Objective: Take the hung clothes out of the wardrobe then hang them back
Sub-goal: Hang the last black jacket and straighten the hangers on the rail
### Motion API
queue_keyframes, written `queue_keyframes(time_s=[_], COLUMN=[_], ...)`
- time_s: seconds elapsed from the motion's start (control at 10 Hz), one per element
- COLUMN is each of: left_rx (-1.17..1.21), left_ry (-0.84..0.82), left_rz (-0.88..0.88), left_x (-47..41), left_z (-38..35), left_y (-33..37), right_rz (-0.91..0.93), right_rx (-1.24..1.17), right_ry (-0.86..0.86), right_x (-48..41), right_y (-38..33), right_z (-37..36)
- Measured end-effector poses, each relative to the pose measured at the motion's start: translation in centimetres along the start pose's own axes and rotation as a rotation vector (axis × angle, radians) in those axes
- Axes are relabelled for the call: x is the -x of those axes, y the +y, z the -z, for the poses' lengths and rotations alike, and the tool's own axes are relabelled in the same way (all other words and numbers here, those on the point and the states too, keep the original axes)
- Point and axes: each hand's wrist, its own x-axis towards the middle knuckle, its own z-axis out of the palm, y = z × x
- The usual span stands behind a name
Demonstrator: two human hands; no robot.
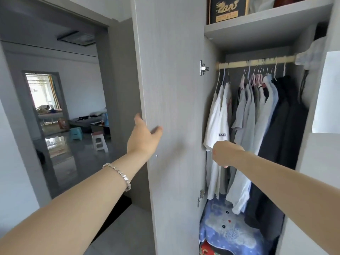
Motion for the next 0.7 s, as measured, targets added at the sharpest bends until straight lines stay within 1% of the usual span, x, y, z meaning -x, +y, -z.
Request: queue_keyframes(time_s=[0.1,0.2,0.3,0.4,0.5,0.6,0.7], left_rx=[0.070,0.051,0.006,-0.059,-0.186,-0.258,-0.296], left_ry=[0.010,0.049,0.034,0.028,-0.006,-0.055,-0.078], left_rz=[0.094,0.025,-0.047,-0.165,-0.307,-0.456,-0.558], left_x=[-0.1,0.0,0.6,2.3,4.7,7.2,9.0], left_z=[-0.4,-0.6,-0.7,-1.7,-3.4,-6.1,-9.9], left_y=[-0.6,-0.6,0.1,1.9,4.5,7.3,10.5], right_rz=[-0.022,-0.046,-0.086,-0.128,-0.189,-0.234,-0.319], right_rx=[0.015,0.015,0.007,0.020,0.075,0.028,0.037], right_ry=[-0.022,-0.008,0.023,0.065,0.055,0.028,0.051], right_x=[0.9,2.0,3.1,4.8,5.7,6.3,7.2], right_y=[-0.3,0.7,2.3,4.5,7.0,10.1,13.1], right_z=[-0.8,-1.9,-2.7,-3.7,-4.0,-3.1,-2.9])
